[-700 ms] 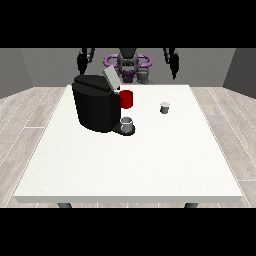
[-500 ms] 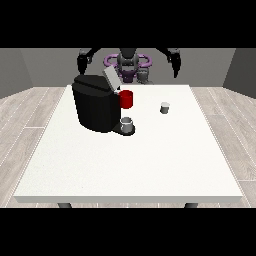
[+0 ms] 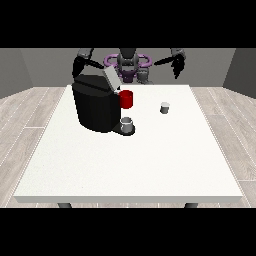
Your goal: Insert the coffee pod into the coffee machine and close the lid
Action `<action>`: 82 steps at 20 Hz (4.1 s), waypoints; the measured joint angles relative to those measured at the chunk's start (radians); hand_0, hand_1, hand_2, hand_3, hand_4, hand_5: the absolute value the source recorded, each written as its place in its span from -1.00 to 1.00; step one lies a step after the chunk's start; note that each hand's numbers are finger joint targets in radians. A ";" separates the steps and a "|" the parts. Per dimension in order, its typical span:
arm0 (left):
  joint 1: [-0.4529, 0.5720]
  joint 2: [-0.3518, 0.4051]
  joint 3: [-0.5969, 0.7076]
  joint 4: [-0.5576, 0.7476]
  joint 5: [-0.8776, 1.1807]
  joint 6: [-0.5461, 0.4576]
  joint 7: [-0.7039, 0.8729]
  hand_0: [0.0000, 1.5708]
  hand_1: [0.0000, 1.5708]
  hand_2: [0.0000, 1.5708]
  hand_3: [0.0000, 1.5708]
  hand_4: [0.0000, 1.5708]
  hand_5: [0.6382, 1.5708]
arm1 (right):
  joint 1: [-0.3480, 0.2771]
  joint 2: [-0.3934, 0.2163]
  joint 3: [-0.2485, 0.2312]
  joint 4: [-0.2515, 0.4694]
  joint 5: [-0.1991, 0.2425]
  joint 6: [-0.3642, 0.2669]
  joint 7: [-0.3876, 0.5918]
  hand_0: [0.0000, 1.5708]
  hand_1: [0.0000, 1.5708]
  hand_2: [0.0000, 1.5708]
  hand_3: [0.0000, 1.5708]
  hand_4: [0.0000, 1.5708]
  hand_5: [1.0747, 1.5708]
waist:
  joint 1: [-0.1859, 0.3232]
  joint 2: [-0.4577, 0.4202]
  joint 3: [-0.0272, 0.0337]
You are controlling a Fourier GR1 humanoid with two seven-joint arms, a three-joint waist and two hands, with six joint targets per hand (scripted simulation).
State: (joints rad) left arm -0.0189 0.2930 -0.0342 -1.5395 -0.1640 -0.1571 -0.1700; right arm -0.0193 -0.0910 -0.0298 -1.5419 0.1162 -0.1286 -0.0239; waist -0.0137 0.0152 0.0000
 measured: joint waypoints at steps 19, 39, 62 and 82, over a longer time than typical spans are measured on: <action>-0.384 0.197 0.077 0.409 -0.186 -0.091 0.071 -1.00 -1.00 -1.00 -1.00 -1.00 1.00 | -0.155 0.073 0.089 0.032 0.060 -0.033 0.032 -1.00 -1.00 -1.00 -1.00 -1.00 1.00 | -0.144 0.204 -0.0002; -0.518 0.137 -0.041 0.698 -0.539 0.146 -0.056 0.05 0.05 0.27 0.09 -0.57 1.00 | -0.246 0.075 0.077 0.181 0.040 -0.029 0.032 -1.00 -1.00 -1.00 -1.00 -1.00 1.00 | -0.131 0.216 -0.0001; -0.645 0.107 -0.011 0.869 -0.625 0.053 -0.144 0.81 0.81 0.80 0.70 -0.34 1.00 | -0.211 0.048 0.052 0.273 0.085 -0.048 0.036 -1.00 -1.00 -1.00 -1.00 -1.00 1.00 | -0.129 0.127 0.0001; -0.907 0.041 0.042 0.762 -0.582 -0.233 0.042 0.22 0.22 0.48 0.73 -0.34 1.00 | -0.234 0.054 0.024 0.338 0.054 -0.040 -0.031 -1.00 -1.00 -1.00 -1.00 -1.00 1.00 | -0.153 0.045 0.0002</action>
State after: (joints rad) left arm -0.9258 0.3335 0.0074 -0.7772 -0.7460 -0.3904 -0.1278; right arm -0.2536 -0.0370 -0.0063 -1.2044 0.1707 -0.1682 -0.0549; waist -0.1663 0.0598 0.0001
